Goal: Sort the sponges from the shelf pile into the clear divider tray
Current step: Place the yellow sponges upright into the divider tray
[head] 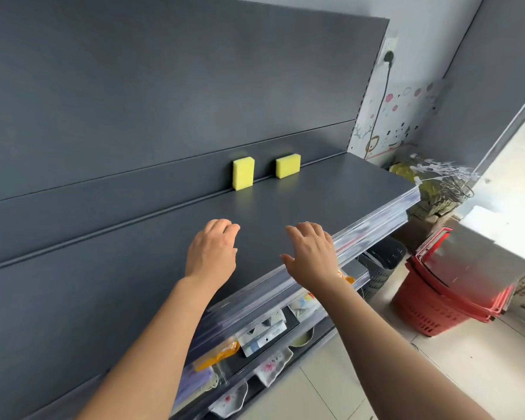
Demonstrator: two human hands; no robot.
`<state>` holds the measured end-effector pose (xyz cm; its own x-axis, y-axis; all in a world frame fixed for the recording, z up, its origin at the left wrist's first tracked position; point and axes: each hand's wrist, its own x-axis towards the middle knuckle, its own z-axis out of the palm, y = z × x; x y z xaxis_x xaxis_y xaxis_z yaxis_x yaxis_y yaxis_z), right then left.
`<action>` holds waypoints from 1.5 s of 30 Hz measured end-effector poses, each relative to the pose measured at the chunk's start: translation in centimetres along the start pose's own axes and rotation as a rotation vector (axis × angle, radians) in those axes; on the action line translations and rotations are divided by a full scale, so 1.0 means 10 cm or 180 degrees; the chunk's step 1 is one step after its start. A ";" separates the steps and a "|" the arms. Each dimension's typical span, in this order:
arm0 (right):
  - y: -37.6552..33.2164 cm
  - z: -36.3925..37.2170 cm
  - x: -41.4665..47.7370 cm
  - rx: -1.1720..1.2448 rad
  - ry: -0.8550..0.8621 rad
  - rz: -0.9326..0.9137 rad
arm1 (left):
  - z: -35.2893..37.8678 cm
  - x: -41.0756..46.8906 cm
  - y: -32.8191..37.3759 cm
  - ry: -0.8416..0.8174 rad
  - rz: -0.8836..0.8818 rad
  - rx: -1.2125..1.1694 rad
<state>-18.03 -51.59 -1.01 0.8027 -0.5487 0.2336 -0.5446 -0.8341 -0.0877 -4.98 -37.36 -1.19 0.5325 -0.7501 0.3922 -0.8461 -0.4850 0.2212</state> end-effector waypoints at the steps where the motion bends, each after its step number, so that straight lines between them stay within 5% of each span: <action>1: 0.08 0.00 0.07 0.0002 -0.0006 -0.0033 | 0.04 0.06 0.06 -0.0019 -0.0040 0.0000; 31: 1.27 0.75 2.88 0.0128 -0.0299 -0.0810 | 1.13 2.39 -0.17 0.0248 -0.0984 0.0840; 45: 1.36 1.01 3.55 0.0002 0.0026 -0.1324 | 1.26 2.50 0.03 0.0678 -0.1847 0.0076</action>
<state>5.55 -82.99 -3.65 0.9523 -0.1644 0.2571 -0.1741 -0.9846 0.0152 8.39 -61.86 -2.57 0.8871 -0.2559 0.3841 -0.4178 -0.7988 0.4328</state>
